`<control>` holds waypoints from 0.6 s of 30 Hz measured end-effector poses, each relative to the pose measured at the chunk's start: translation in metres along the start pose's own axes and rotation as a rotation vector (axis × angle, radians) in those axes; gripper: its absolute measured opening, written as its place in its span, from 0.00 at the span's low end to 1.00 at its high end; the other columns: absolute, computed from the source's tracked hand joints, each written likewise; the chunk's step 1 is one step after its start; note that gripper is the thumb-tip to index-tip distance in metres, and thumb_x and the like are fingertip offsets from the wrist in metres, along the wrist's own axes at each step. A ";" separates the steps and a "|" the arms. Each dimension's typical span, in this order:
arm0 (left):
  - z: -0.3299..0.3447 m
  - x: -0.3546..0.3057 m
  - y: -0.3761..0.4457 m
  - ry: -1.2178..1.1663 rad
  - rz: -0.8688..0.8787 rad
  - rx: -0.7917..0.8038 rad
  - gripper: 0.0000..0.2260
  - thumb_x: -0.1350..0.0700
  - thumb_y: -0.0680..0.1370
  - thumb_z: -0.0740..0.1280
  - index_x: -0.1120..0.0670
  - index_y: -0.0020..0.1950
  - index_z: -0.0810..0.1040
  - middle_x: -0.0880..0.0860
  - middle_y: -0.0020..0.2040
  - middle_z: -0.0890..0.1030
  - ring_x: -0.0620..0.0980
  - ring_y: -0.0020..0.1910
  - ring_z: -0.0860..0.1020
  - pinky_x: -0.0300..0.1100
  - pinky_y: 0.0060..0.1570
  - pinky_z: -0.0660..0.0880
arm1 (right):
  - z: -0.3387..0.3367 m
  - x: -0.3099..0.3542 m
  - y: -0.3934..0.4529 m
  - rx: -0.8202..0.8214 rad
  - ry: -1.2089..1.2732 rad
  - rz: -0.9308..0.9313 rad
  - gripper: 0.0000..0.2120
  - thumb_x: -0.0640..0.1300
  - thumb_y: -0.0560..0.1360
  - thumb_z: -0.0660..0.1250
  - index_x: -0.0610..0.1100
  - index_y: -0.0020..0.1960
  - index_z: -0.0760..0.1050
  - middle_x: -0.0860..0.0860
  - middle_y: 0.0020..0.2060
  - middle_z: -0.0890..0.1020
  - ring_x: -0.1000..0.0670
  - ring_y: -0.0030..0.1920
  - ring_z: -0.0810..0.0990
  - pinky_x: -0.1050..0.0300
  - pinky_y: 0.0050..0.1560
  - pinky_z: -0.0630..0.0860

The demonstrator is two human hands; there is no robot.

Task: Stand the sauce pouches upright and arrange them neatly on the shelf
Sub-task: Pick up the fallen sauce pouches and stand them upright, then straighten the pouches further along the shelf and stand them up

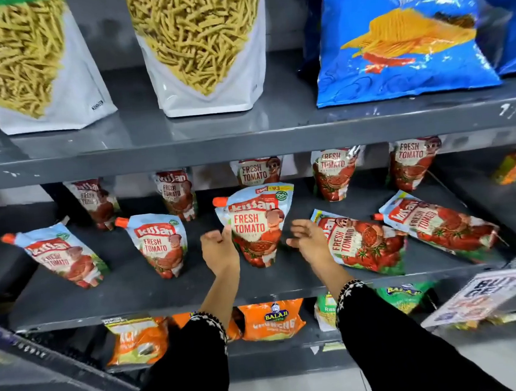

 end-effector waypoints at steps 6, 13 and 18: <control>0.074 0.071 -0.054 -0.107 -0.383 0.306 0.17 0.54 0.79 0.60 0.64 0.62 0.73 0.57 0.40 0.78 0.56 0.40 0.80 0.41 0.38 0.77 | -0.084 0.031 0.001 -0.161 -0.444 -0.170 0.18 0.28 0.71 0.62 0.38 0.60 0.76 0.40 0.54 0.81 0.42 0.51 0.81 0.65 0.51 0.76; 0.177 0.076 -0.136 -0.182 -0.613 0.530 0.10 0.54 0.79 0.62 0.61 0.51 0.71 0.60 0.44 0.75 0.56 0.42 0.76 0.47 0.47 0.75 | -0.178 0.012 0.038 -0.032 -1.032 0.044 0.17 0.44 0.78 0.59 0.36 0.62 0.74 0.37 0.62 0.77 0.38 0.63 0.75 0.50 0.60 0.73; 0.197 0.078 -0.136 -0.163 -0.577 0.327 0.16 0.65 0.76 0.64 0.66 0.64 0.72 0.66 0.62 0.77 0.64 0.59 0.77 0.53 0.52 0.76 | -0.193 -0.010 0.046 0.211 -0.833 0.229 0.08 0.36 0.75 0.62 0.41 0.38 0.73 0.49 0.32 0.74 0.53 0.31 0.72 0.69 0.24 0.70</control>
Point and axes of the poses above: each hand's wrist, its own y-axis towards the middle knuckle, its own z-axis out of the palm, x = y × z, the point moved 10 cm from there along y, towards the middle knuckle
